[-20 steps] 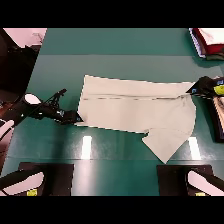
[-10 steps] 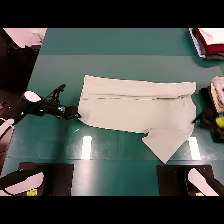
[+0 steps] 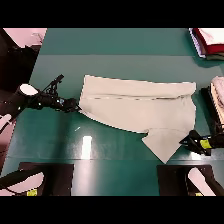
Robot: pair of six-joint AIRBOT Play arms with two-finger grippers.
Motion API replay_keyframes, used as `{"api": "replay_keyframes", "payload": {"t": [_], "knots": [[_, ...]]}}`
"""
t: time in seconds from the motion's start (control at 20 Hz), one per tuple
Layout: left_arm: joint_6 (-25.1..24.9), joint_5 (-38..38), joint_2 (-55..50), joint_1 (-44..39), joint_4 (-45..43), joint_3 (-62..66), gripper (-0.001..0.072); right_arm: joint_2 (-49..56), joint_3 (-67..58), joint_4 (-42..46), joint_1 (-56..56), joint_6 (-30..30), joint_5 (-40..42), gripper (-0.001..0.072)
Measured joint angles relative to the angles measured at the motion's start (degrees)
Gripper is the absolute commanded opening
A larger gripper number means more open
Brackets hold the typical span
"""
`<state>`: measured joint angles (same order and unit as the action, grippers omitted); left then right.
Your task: Fold the shirts.
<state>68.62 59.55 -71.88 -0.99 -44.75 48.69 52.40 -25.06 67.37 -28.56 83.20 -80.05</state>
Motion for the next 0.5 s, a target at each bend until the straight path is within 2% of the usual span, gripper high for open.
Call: {"api": "replay_keyframes", "payload": {"t": [0.1, 0.2, 0.3, 0.5], "knots": [[-0.02, -0.02, 0.00, 0.00, 0.00, 0.11, 0.0026, 0.74, 0.87, -2.05, 1.95, -0.04, 1.88, 0.0299], [-0.07, -0.02, 0.00, 0.00, 0.00, 0.15, 0.0026, 2.08, 1.33, -3.63, 4.02, -0.09, 3.28, 0.0138], [-0.15, 0.46, 0.04, 0.11, -0.28, 0.22, 0.0026, 3.06, 1.55, -4.07, 5.86, -0.15, 4.55, 0.0022], [-0.17, 4.07, 2.27, 1.73, -3.34, 0.42, 0.0026, -0.55, 1.86, -2.80, 7.23, -0.22, 5.31, 0.0015]]}}
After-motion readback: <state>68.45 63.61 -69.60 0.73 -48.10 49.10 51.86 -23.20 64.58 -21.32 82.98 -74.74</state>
